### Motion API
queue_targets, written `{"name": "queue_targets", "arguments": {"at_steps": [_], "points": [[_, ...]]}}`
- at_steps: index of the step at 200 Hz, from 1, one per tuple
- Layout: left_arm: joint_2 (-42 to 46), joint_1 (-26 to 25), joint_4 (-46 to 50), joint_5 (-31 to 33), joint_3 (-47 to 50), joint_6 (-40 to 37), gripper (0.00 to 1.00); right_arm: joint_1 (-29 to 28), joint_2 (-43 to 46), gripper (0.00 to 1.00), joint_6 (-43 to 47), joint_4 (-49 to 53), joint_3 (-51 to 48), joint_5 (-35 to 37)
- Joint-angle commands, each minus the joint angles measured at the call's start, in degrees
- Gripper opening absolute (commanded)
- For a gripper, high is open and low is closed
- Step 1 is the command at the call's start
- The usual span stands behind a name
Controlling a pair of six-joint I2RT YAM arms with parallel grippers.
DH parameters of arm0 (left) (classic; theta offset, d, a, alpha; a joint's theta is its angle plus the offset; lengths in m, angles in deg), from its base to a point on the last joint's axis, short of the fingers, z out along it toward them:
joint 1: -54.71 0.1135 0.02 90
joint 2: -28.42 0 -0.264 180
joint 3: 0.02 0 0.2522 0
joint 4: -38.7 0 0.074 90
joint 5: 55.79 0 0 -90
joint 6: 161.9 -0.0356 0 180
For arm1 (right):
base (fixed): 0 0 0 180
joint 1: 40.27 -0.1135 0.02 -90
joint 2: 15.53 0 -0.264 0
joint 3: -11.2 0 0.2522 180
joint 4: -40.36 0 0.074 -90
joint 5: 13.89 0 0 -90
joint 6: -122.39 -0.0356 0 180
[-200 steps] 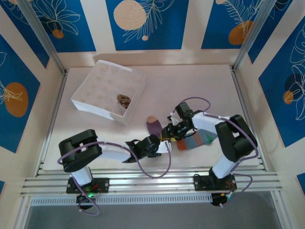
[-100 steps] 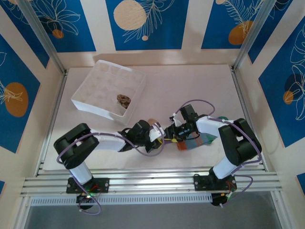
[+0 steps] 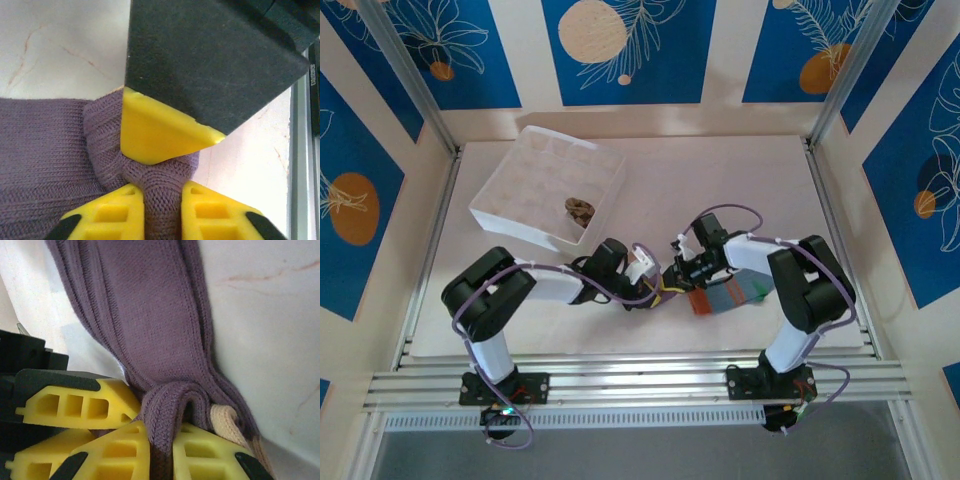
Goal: Roll the socks
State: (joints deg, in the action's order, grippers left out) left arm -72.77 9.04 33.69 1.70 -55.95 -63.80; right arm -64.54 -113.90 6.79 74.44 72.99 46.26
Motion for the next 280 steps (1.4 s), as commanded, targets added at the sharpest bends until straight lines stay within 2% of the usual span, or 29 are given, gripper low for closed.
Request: {"name": "queue_targets", "arguments": {"at_steps": [1, 30, 53, 89, 131, 170, 210, 223, 232, 246, 259, 273, 280], "points": [[0.87, -0.65, 10.02, 1.83, 1.52, -2.44, 0.25, -1.69, -5.36, 0.08, 0.34, 6.63, 0.08, 7.59], [8.26, -1.09, 12.94, 8.94, 2.52, -8.33, 0.33, -2.01, -6.53, 0.07, -0.32, 7.38, 0.81, 7.92], [15.19, -2.28, 11.12, 17.06, 5.18, -13.56, 0.38, -2.14, -6.94, 0.06, -0.62, 7.91, 1.26, 8.28], [21.27, -9.66, 2.61, 32.05, 9.87, -24.02, 0.44, -2.63, -7.34, 0.06, -0.98, 7.92, 1.48, 8.49], [17.16, -15.87, 0.52, 41.56, 8.04, -29.42, 0.44, -2.89, -7.19, 0.06, -0.86, 8.21, 1.68, 8.41], [11.07, -18.04, -1.25, 45.84, 6.08, -31.41, 0.45, -2.97, -6.67, 0.06, -0.93, 8.57, 1.28, 8.23], [5.41, -19.89, 1.48, 51.21, 1.48, -32.96, 0.45, -3.22, -6.02, 0.07, -1.46, 8.54, 0.5, 7.83], [3.82, -19.97, 2.72, 52.17, 0.27, -32.75, 0.42, -3.34, -5.41, 0.08, -1.97, 8.19, -0.01, 7.41], [2.8, -19.93, 3.82, 52.56, -0.41, -32.54, 0.35, -3.31, -4.76, 0.1, -2.37, 7.96, -0.49, 6.92], [1.66, -19.91, 6.1, 52.45, -1.33, -32.24, 0.2, -3.33, -3.57, 0.14, -2.86, 7.77, -1.09, 6.3], [1.18, -19.85, 8.59, 51.99, -1.96, -31.31, 0.0, -3.28, -1.89, 0.21, -3.29, 7.6, -1.89, 5.66], [1.79, -19.59, 9.27, 49.51, -1.2, -30.46, 0.0, -2.94, 0.49, 0.36, -3.79, 6.83, -3.14, 4.98], [2.54, -19.31, 8.96, 47.45, -0.4, -29.82, 0.0, -2.6, 1.9, 0.4, -3.96, 6.09, -3.94, 4.48]]}}
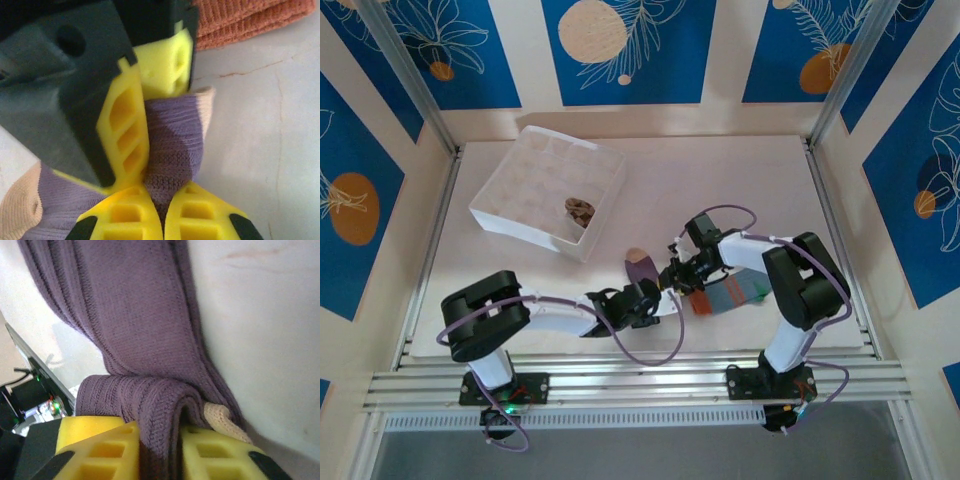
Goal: Roll the socks
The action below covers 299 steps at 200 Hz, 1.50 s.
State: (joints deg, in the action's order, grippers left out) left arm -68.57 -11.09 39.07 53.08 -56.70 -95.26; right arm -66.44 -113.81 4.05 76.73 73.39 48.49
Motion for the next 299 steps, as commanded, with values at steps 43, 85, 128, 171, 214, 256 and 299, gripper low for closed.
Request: {"name": "queue_targets", "arguments": {"at_steps": [43, 85, 128, 171, 214, 256, 299], "points": [[2.47, 5.1, 2.03, -21.16, 4.59, 9.05, 0.0, 1.7, 9.59, 0.46, -2.68, -1.19, -8.53, 2.01], [2.06, 12.66, 4.85, -37.26, 5.03, 18.36, 0.0, 1.68, 10.02, 0.46, -1.65, -5.18, -8.85, 0.13], [-3.11, 20.1, 5.71, -49.78, 4.01, 24.75, 0.0, 0.46, 7.84, 0.46, -0.43, -8.27, -8.4, -2.44], [-8.66, 22.78, 8.95, -54.45, 0.82, 26.78, 0.0, -0.52, 6.5, 0.46, 1.59, -9.0, -7.58, -3.75], [-10.63, 23.09, 8.66, -54.21, 0.29, 26.94, 0.06, -0.8, 1.76, 0.22, 1.61, -4.62, -4.57, -0.54], [-6.68, 23.04, 8.59, -51.29, 1.12, 24.85, 0.3, -0.9, -3.96, 0.12, 0.49, 0.94, -1.19, 3.12], [4.88, 23.02, 8.74, -45.77, 2.52, 19.75, 0.43, -0.99, -5.51, 0.11, 0.07, 2.65, -0.52, 4.3]]}}
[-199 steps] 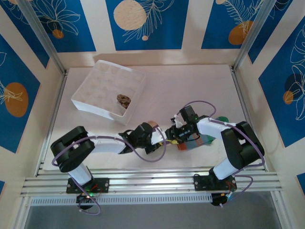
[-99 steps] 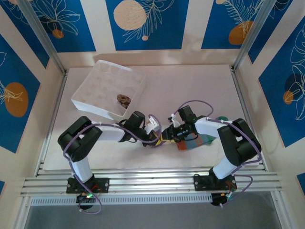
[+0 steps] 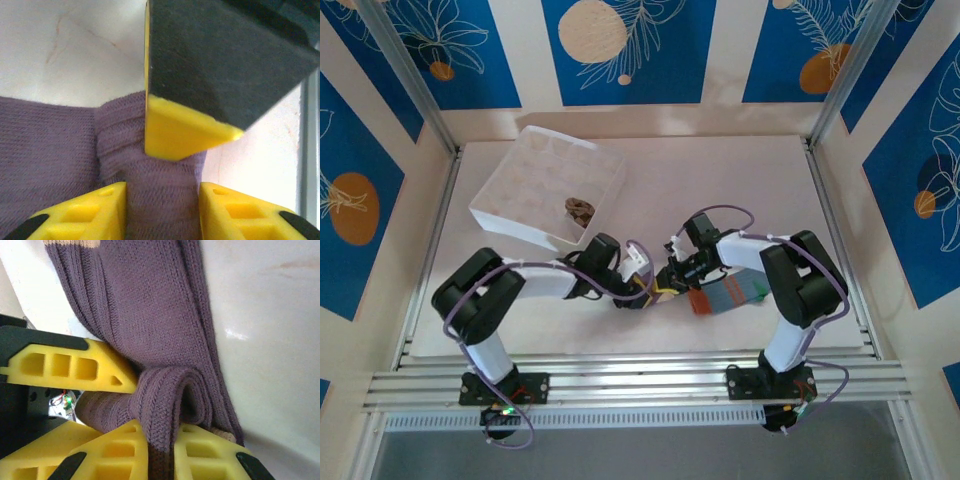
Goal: Roll the socks
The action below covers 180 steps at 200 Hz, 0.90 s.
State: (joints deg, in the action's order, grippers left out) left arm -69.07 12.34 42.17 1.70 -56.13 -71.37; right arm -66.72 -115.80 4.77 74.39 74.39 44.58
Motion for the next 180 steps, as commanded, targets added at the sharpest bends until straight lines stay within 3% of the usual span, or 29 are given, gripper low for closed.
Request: {"name": "queue_targets", "arguments": {"at_steps": [1, 44, 89, 114, 180], "points": [[5.65, -0.42, 5.63, 5.79, 1.98, -4.36, 0.43, -0.75, -3.53, 0.11, -0.67, 4.97, -1.48, 8.23], [15.08, -0.89, 3.51, 12.98, 4.09, -11.15, 0.45, -1.05, -3.67, 0.11, -0.52, 6.04, -0.43, 8.37], [21.5, -10.68, -5.11, 33.05, 10.52, -23.76, 0.44, -1.41, -4.28, 0.11, -0.51, 6.88, 0.75, 8.15], [19.94, -15.32, -6.91, 40.01, 10.84, -27.43, 0.45, -1.66, -4.68, 0.11, -0.6, 7.14, 1.12, 7.84], [9.19, -21.01, -7.12, 45.35, 5.75, -30.86, 0.44, -1.66, -4.83, 0.12, -1.3, 7.45, 0.88, 7.71]]}}
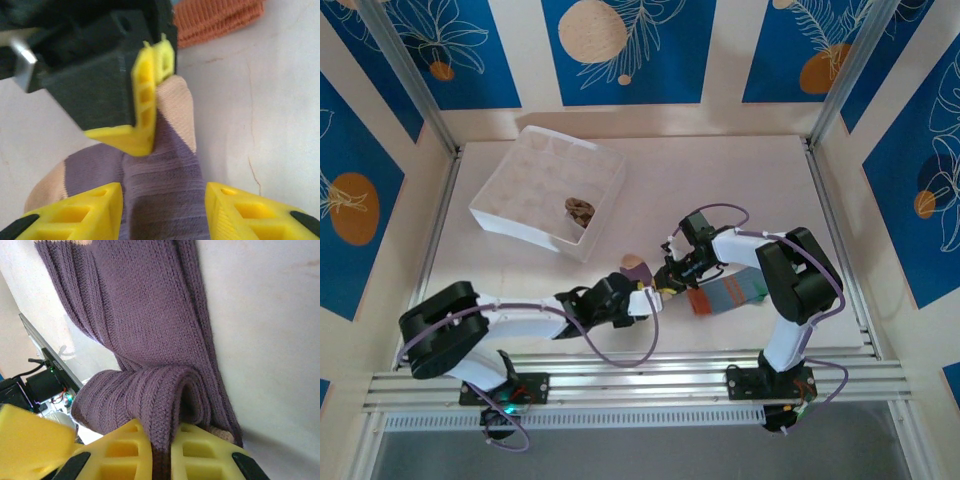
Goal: Roll the socks
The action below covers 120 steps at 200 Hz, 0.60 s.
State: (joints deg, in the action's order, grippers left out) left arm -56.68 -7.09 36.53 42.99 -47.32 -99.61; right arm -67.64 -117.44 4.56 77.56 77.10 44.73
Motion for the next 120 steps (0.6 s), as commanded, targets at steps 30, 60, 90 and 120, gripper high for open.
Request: {"name": "queue_targets", "arguments": {"at_steps": [30, 60, 90, 120], "points": [[-10.02, -2.0, 2.0, 8.33, -7.15, -1.97, 0.34, -0.79, -2.72, 0.12, -1.35, 4.02, -2.52, 6.75], [-12.96, -1.55, 2.12, 9.58, -7.48, 0.32, 0.0, -0.67, 0.12, 0.21, -2.04, 3.98, -4.38, 6.9], [-12.42, 1.59, 4.56, -1.4, -6.84, 4.75, 0.0, 0.33, 7.39, 0.43, -2.73, 2.89, -8.09, 7.37], [-10.81, 5.98, 4.19, -12.39, -4.93, 10.26, 0.0, 2.02, 14.84, 0.52, -2.77, 3.17, -10.14, 9.74]]}}
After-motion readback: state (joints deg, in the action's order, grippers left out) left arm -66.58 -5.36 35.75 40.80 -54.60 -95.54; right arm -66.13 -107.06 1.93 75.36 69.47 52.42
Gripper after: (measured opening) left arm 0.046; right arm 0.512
